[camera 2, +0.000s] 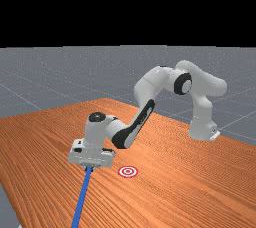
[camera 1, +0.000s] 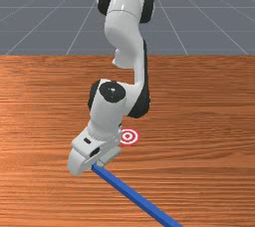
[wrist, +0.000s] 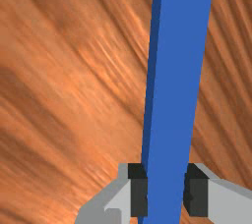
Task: Pull the pivot to the target area
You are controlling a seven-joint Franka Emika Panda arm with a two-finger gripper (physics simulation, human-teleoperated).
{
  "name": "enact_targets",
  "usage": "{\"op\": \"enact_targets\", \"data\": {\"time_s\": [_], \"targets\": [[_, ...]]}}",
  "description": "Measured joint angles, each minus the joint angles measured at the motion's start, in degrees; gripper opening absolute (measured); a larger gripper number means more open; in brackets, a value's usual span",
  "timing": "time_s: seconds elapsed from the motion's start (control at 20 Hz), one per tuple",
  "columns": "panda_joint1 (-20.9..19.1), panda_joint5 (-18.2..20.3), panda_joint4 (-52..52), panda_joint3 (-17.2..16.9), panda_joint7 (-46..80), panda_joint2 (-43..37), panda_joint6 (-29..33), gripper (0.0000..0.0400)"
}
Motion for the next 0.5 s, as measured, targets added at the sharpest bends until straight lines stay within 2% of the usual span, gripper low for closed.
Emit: {"op": "enact_targets", "data": {"time_s": [0.05,0.1,0.15,0.2,0.25,0.3,0.35,0.4,0.45,0.5], "targets": [[0.73,-0.97,-9.45,-0.34,-0.12,-4.84,4.89,0.0097],[-0.73,3.43,-18.54,1.78,1.80,-10.06,6.99,0.0096],[-1.19,3.71,-28.58,2.39,0.84,-15.24,11.79,0.0097],[5.82,0.17,-36.51,-5.10,12.66,-18.40,14.43,0.0100],[6.73,-1.30,-43.55,-6.05,12.20,-21.71,18.41,0.0098],[8.01,-1.03,-48.21,-7.34,15.16,-23.83,19.76,0.0101],[8.07,-2.94,-51.75,-7.59,12.60,-25.37,22.74,0.0098],[9.97,-5.51,-53.98,-9.63,12.78,-25.93,24.71,0.0096],[11.17,-6.32,-55.01,-10.83,13.87,-26.13,25.19,0.0096],[9.59,-2.09,-53.94,-9.09,16.79,-26.51,21.90,0.0103]]}}
